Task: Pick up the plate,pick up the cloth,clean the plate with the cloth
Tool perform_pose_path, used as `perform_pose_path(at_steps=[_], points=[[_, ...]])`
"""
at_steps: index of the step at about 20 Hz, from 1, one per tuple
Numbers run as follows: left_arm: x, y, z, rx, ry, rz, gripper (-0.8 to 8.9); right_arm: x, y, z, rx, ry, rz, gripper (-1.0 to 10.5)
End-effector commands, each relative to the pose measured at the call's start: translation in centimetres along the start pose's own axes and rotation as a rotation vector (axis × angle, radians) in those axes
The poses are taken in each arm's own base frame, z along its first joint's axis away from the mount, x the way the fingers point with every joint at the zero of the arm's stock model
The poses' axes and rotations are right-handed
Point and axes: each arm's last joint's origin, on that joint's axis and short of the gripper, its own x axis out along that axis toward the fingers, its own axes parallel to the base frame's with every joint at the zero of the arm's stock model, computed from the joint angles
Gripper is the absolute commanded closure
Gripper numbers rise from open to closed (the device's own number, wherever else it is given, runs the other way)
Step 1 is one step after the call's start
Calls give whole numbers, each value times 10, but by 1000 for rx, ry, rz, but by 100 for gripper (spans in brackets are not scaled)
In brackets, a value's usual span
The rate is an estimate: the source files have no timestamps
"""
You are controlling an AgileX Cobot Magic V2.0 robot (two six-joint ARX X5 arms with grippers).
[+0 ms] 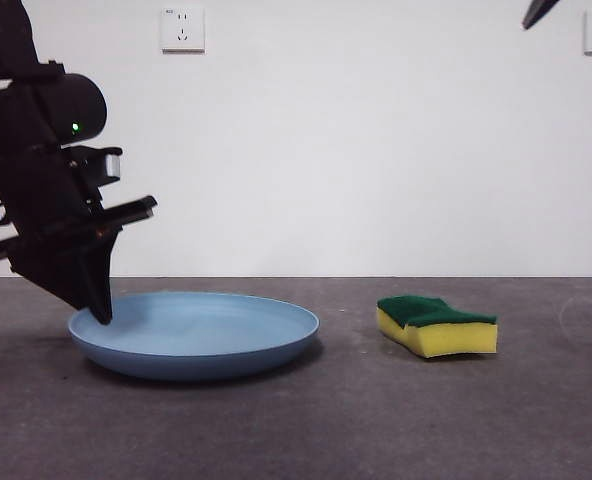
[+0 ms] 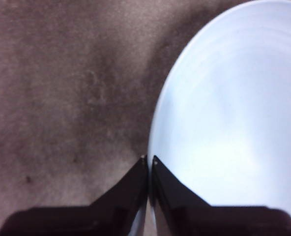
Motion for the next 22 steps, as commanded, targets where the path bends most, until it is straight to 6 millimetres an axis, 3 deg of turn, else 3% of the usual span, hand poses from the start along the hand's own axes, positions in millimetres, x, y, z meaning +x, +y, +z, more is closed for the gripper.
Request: perform_pose_path(at_steps=[1, 4, 7, 12, 16, 22], points=[[-27, -6, 0, 49, -66, 2, 822, 10, 6, 3, -48, 30, 33, 475], [-72, -15, -4, 67, -159, -4, 822, 33, 12, 7, -124, 97, -1, 475], [-113, -22, -17, 82, -223, -6, 822, 69, 16, 10, -183, 196, -47, 475], [-162, -28, -42, 92, -296, 14, 822, 135, 14, 11, -254, 313, -104, 478], [-177, -30, -52, 97, -321, 12, 822, 181, 7, 2, -261, 353, -100, 480], [-176, -30, -53, 94, -308, 13, 822, 220, -5, -17, -254, 437, -130, 520]])
